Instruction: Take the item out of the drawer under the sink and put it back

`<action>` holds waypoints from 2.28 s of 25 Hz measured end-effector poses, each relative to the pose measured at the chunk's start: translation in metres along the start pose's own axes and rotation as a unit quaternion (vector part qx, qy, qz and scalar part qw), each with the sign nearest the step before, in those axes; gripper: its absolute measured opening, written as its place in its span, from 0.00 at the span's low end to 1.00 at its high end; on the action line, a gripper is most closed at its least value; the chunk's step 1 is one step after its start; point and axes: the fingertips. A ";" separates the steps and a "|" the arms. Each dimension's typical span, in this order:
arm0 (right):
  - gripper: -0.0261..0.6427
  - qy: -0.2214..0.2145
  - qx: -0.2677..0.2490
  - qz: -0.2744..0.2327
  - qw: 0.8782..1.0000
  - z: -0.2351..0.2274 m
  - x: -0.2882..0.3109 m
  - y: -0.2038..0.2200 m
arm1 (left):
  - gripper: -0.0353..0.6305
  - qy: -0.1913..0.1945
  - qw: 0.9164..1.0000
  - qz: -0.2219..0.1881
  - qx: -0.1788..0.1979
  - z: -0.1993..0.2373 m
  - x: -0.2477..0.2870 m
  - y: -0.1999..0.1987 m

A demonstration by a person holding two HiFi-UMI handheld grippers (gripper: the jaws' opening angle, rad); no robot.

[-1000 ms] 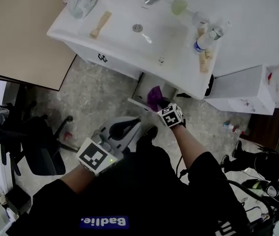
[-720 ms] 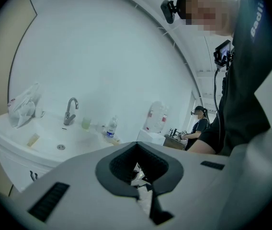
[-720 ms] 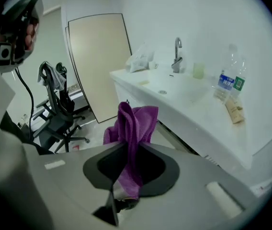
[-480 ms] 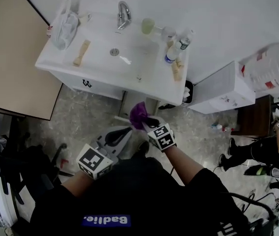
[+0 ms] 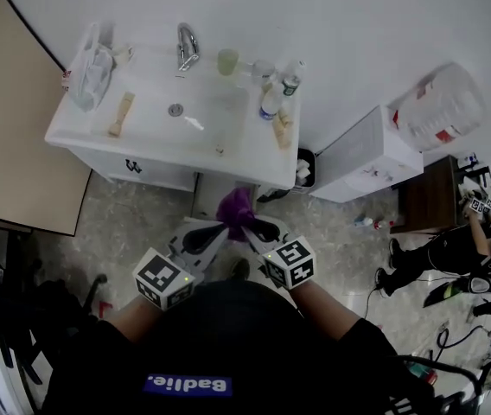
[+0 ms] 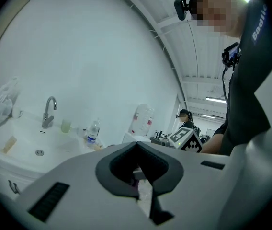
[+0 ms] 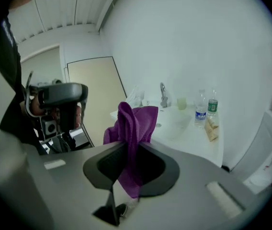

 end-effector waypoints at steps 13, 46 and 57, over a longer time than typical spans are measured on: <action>0.13 -0.006 0.042 -0.129 0.991 0.027 -0.078 -0.048 | 0.06 0.014 0.999 0.012 0.032 -0.020 -0.010 -0.011; 0.13 -0.027 0.029 -0.146 0.989 0.043 -0.085 -0.040 | 0.06 -0.008 0.999 0.006 0.035 -0.032 -0.020 -0.003; 0.13 -0.028 0.014 -0.094 0.995 0.010 -0.035 -0.016 | 0.06 -0.022 0.999 0.000 0.040 -0.023 -0.016 -0.005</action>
Point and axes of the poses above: the fingertips, and each gripper's own axes: x forward along the fingers, z to its left, y out of its underside, and after that the axes turned 5 degrees about x, right-handed
